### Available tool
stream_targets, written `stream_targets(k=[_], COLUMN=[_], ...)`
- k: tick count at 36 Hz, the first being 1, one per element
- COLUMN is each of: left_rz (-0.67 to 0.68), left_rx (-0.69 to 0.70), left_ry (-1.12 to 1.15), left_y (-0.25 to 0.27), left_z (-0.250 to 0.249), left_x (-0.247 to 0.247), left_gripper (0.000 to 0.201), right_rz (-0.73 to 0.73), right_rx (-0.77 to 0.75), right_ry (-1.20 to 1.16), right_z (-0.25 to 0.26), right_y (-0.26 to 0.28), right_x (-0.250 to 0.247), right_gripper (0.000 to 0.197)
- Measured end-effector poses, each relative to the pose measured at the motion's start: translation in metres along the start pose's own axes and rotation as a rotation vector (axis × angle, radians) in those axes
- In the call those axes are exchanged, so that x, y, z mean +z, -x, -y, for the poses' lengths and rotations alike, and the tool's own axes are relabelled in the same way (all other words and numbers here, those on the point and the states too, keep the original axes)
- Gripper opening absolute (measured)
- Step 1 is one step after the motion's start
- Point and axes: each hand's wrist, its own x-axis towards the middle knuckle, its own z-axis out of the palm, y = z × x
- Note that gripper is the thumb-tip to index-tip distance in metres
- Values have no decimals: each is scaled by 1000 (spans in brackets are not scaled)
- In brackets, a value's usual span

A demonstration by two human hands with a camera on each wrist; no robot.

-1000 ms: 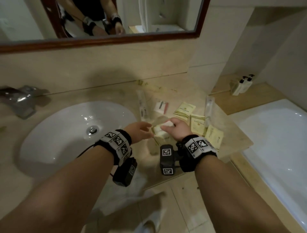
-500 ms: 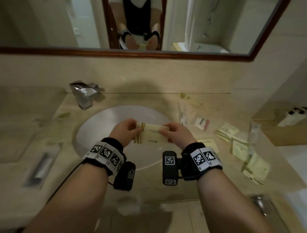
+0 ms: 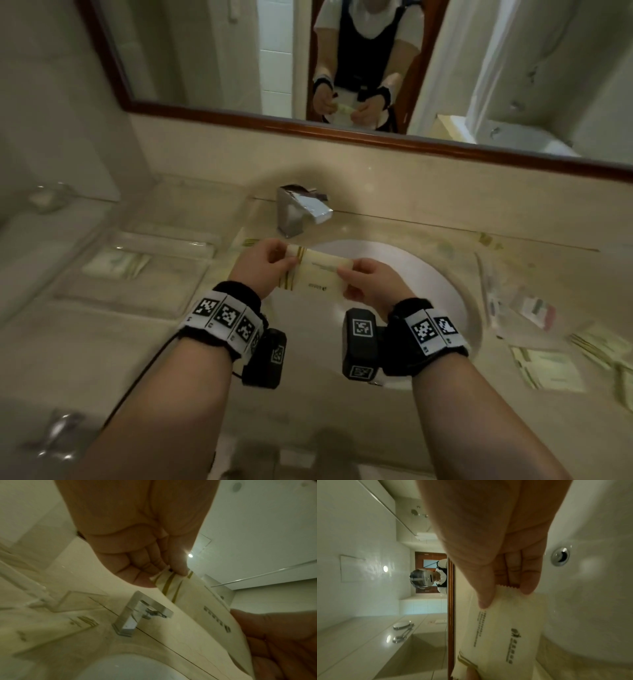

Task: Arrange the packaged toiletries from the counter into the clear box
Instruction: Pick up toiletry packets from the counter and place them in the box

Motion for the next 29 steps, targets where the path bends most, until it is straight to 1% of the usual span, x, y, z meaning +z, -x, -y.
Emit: stream_targets(k=[1,2,5,8,10,13,15,19,22,24,29], left_rz=[-15,-34,-96,-146,-163,-199,-203,-210,-199,-171,-112], left_rx=[-2,-5,-16,-48,-68,-86,-93,-102,-103,-113,-159], left_ry=[-4,-18,-63,-69,-64,-60,-81,-162,-237,-272,-319], left_y=[-1,-3,-8,-12,-14,-16,-15,-19,-23,-26,-39], left_z=[5,10,27,43,56,77,88,115,133,145,177], left_x=[-11,-22,-54,-87,-109,-141,-155,-191,-210,-219,-234], left_gripper=[2,5,22,29,30,27,30,49,58,58,44], right_rz=[17,32,72,101,134,180,196,228,227,222,170], right_rx=[6,8,-3,-1,7,18,38,99,138,170,283], right_ry=[0,7,63,103,117,61,29,-31,-70,-89,-140], right_z=[5,10,23,34,41,51,54,60,62,61,59], right_y=[-4,-8,-21,-34,-44,-56,-60,-76,-85,-92,-112], right_x=[11,23,59,97,122,160,177,224,254,271,303], right_gripper=[4,6,9,9,9,9,14,16,21,22,27])
